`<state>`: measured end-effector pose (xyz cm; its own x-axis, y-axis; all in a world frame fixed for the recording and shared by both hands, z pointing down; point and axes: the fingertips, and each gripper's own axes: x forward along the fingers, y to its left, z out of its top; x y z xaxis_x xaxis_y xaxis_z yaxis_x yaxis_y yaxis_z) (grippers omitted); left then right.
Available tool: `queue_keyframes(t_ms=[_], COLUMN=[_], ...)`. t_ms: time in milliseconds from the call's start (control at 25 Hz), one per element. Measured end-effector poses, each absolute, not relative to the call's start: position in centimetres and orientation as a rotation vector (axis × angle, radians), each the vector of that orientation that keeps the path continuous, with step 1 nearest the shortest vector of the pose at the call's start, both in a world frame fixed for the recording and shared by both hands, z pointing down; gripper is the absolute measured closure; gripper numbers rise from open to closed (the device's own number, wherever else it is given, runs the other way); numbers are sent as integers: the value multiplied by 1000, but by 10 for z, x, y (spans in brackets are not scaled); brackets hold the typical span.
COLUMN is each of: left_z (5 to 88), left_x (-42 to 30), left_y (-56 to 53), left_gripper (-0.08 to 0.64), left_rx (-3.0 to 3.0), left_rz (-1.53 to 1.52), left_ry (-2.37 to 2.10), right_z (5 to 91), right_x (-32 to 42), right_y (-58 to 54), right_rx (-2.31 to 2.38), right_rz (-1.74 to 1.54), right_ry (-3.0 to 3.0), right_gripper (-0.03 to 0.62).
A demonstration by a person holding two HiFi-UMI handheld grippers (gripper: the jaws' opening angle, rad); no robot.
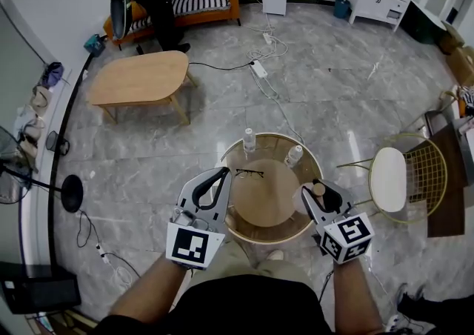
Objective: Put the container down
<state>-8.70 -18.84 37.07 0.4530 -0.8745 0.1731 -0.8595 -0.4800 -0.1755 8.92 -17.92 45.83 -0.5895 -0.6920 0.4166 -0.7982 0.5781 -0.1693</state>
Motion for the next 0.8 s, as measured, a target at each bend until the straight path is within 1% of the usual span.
queue_keyframes(t_ms=[320,800], left_z=[375,407], left_x=[-89,-79], left_y=[-204,-218], left_gripper=[545,545], left_rx=[-2664,-2698], left_rz=[-324,-384], left_ry=[1594,1535], right_z=[475,513], right_x=[83,83], right_y=[-189,-194], right_rx=[1222,1226], right_rz=[501,599], right_ry=[-2487,-2454], right_gripper=[449,450])
